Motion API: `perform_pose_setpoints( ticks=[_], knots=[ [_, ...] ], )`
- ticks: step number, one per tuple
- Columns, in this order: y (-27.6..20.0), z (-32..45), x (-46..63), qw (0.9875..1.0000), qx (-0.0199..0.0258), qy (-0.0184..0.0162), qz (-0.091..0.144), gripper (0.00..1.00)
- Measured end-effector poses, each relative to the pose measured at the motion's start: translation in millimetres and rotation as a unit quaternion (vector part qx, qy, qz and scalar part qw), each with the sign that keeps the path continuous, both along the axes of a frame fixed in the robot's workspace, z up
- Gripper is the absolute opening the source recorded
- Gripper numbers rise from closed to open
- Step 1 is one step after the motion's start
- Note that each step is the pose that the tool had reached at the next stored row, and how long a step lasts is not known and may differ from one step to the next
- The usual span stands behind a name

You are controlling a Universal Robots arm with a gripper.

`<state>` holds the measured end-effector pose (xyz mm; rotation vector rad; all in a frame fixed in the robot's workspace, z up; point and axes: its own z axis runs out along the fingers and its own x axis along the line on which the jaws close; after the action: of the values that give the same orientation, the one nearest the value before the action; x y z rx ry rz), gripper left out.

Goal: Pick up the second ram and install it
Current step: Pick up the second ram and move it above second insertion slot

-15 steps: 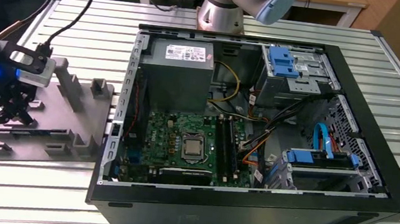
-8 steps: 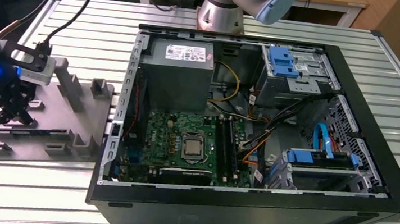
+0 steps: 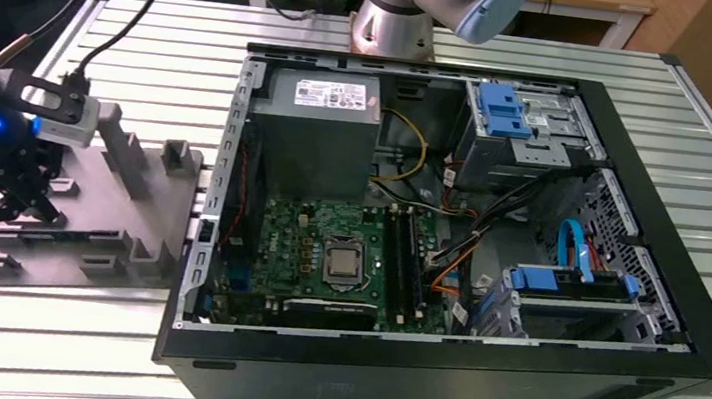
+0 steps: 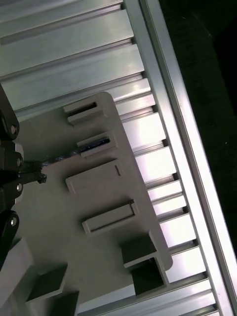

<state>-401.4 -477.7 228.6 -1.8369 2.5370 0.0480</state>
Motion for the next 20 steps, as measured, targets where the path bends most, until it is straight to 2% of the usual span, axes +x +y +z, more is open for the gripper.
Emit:
perform_pose_setpoints(
  ticks=[10,20],
  knots=[
    [0.0,0.0,0.0,0.9994,0.0,0.0,0.036,0.11],
    [0.0,0.0,0.0,0.9975,0.0,0.0,0.071,0.11]
  ],
)
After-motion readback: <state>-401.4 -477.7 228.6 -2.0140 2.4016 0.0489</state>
